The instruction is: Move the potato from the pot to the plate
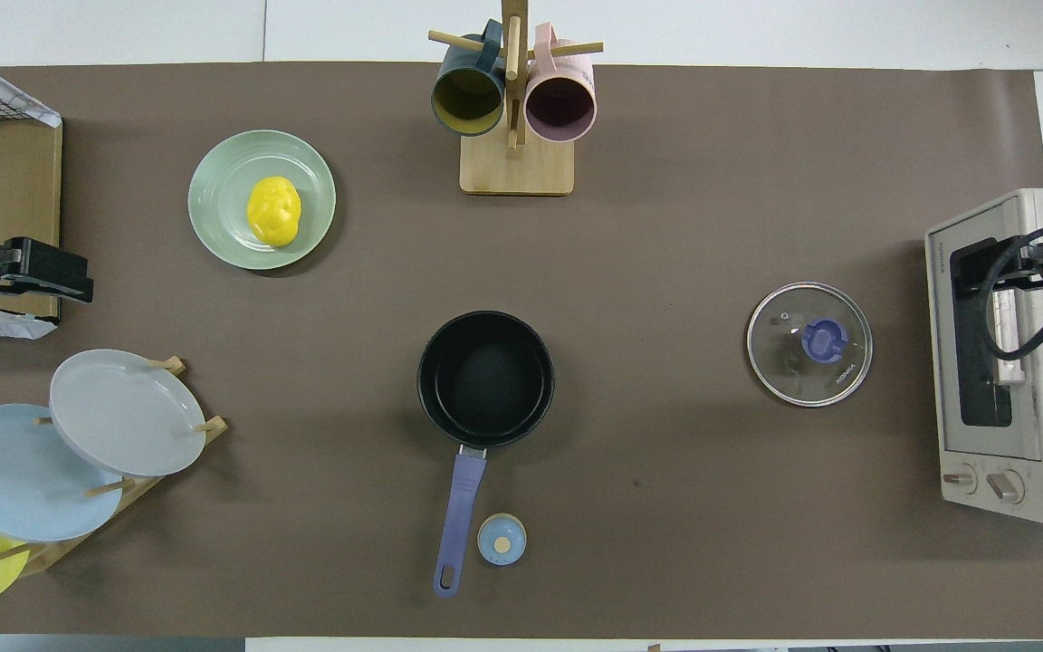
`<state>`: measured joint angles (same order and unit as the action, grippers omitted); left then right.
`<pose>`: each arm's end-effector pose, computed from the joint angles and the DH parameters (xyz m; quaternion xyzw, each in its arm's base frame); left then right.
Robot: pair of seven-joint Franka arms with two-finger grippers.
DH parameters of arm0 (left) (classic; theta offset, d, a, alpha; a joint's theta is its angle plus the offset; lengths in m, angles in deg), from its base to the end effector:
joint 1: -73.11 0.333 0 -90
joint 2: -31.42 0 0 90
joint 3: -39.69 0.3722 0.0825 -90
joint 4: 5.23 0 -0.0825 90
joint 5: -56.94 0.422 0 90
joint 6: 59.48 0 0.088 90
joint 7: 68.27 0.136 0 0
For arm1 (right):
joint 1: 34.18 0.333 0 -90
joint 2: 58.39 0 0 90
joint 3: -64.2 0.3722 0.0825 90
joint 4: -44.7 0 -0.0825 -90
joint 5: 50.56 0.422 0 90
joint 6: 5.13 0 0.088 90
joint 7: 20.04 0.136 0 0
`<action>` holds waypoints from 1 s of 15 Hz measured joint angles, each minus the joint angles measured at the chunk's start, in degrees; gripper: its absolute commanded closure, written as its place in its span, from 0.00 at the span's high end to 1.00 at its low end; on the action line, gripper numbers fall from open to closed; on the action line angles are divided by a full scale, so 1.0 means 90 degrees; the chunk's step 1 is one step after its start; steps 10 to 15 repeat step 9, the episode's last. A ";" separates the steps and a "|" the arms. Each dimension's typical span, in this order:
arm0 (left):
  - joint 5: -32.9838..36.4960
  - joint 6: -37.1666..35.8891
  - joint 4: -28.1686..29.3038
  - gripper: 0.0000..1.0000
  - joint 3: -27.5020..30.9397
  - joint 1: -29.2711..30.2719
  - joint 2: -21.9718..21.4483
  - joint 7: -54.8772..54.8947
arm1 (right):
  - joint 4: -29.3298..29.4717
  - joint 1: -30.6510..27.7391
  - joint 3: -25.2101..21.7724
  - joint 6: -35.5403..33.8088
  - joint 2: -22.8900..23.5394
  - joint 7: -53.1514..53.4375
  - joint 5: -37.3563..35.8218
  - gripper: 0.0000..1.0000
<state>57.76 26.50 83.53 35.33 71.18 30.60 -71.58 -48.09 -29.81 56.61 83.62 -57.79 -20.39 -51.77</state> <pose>0.5759 -0.0618 0.6650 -0.9995 0.0256 0.0164 0.0091 0.5881 -0.0356 0.6191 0.9988 -0.0248 -0.0408 0.0100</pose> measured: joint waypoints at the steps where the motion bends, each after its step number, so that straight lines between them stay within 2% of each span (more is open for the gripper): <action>1: -0.0020 0.0000 -0.0053 1.00 0.0004 0.0000 0.0012 0.0000 | 0.0000 0.0000 0.0000 0.0000 0.0000 0.0000 0.0000 1.00; 15: -0.0208 0.0007 -0.0077 1.00 0.0057 0.0001 0.0027 -0.0003 | 0.0000 0.0000 0.0000 0.0000 0.0000 0.0000 0.0000 1.00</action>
